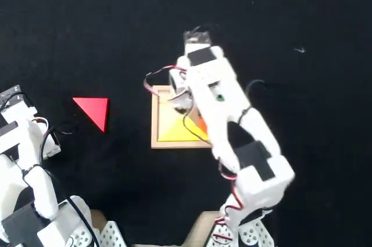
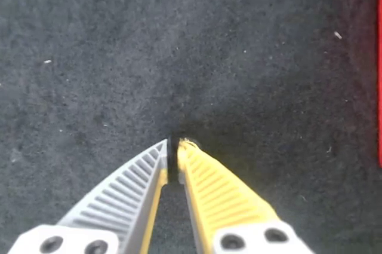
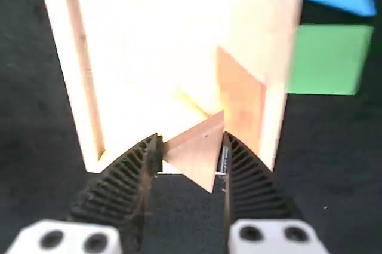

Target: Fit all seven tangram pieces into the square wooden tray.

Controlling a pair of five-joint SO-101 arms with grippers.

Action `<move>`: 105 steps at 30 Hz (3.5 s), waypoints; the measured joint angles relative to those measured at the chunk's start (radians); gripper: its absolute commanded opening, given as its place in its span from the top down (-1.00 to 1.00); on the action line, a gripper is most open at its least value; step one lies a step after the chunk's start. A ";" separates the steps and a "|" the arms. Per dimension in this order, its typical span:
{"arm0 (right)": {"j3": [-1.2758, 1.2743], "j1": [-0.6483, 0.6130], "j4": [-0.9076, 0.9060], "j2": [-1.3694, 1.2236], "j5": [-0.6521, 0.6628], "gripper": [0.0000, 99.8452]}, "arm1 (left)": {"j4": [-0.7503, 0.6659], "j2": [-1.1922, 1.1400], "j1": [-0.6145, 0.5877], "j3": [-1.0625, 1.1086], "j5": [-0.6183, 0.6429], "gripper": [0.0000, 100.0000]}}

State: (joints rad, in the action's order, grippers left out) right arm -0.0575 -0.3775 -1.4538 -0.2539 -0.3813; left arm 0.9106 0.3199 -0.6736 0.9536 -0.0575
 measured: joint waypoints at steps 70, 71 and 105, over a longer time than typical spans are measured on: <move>0.315 0.032 -0.169 -0.333 0.083 0.97 | 0.000 0.000 0.000 0.000 0.000 0.91; 0.315 0.032 -0.169 -0.330 0.083 0.97 | 0.000 0.000 0.000 0.000 0.000 0.91; 0.127 0.315 0.155 -0.204 0.345 0.98 | 0.000 0.000 0.000 0.000 0.000 0.91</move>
State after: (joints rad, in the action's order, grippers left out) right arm 0.0698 -0.0629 -1.2988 -0.4580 -0.0361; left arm 0.9106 0.3199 -0.6736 0.9536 -0.0575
